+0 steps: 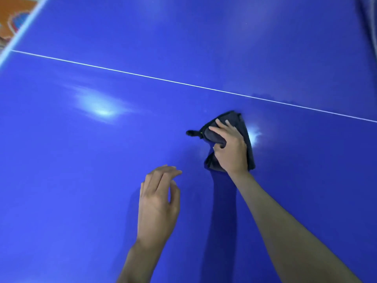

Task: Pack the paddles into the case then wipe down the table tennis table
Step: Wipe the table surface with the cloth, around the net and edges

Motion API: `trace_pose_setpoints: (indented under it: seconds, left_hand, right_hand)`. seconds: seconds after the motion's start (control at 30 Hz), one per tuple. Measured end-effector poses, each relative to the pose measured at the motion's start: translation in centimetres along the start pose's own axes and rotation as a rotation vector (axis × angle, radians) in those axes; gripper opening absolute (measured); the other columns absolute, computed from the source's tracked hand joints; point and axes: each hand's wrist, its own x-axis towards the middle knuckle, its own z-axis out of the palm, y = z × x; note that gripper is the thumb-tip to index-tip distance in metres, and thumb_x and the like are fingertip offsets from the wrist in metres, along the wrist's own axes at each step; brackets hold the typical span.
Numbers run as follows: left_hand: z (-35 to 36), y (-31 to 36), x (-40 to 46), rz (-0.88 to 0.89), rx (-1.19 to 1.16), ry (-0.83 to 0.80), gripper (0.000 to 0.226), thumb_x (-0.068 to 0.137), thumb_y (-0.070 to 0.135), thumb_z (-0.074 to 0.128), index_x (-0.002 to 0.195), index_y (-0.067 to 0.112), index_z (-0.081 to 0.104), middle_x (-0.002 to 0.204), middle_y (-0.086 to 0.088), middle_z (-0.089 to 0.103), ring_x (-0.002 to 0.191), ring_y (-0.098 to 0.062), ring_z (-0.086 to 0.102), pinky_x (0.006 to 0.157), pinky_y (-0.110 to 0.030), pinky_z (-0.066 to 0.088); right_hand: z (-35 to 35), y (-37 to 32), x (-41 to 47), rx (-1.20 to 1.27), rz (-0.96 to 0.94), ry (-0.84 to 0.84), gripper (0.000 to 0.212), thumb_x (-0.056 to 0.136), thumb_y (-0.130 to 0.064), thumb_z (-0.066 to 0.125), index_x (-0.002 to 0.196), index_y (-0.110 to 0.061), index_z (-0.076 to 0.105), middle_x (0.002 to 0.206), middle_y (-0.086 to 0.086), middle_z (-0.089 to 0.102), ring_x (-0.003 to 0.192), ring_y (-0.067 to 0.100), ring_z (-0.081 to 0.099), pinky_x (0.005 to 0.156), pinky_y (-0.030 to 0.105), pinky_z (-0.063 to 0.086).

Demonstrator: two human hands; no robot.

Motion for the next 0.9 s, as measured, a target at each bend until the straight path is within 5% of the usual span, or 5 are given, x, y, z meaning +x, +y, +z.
trace_pose_setpoints:
  seconds: [0.5, 0.77, 0.9]
  left_hand:
    - [-5.6, -1.1, -10.8, -0.074, -0.065, -0.099, 0.027, 0.098, 0.002, 0.057, 0.112, 0.021, 0.071, 0.124, 0.011, 0.061, 0.117, -0.009, 0.051, 0.096, -0.041, 0.05]
    - [-9.5, -0.8, -18.7, -0.118, -0.123, -0.134, 0.028, 0.099, 0.002, 0.055, 0.108, 0.024, 0.07, 0.116, 0.018, 0.06, 0.112, -0.009, 0.052, 0.082, -0.007, 0.04]
    - [-12.4, -0.9, -23.1, -0.092, -0.101, -0.184, 0.027, 0.1, 0.003, 0.054, 0.108, 0.023, 0.07, 0.116, 0.015, 0.061, 0.111, -0.009, 0.051, 0.077, -0.004, 0.037]
  right_hand:
    - [0.8, -6.8, -21.3, -0.016, 0.087, -0.077, 0.075, 0.074, 0.022, 0.055, 0.131, -0.023, 0.072, 0.156, -0.012, 0.052, 0.153, 0.012, 0.036, 0.106, 0.047, 0.051]
    - [0.6, -11.0, -34.6, 0.027, 0.171, -0.085, 0.071, 0.075, 0.021, 0.055, 0.129, -0.022, 0.071, 0.157, -0.013, 0.05, 0.155, 0.012, 0.032, 0.116, 0.047, 0.041]
    - [0.6, -13.5, -41.6, 0.035, 0.218, -0.114, 0.067, 0.077, 0.017, 0.061, 0.129, -0.023, 0.071, 0.16, -0.014, 0.045, 0.156, 0.013, 0.029, 0.12, 0.047, 0.037]
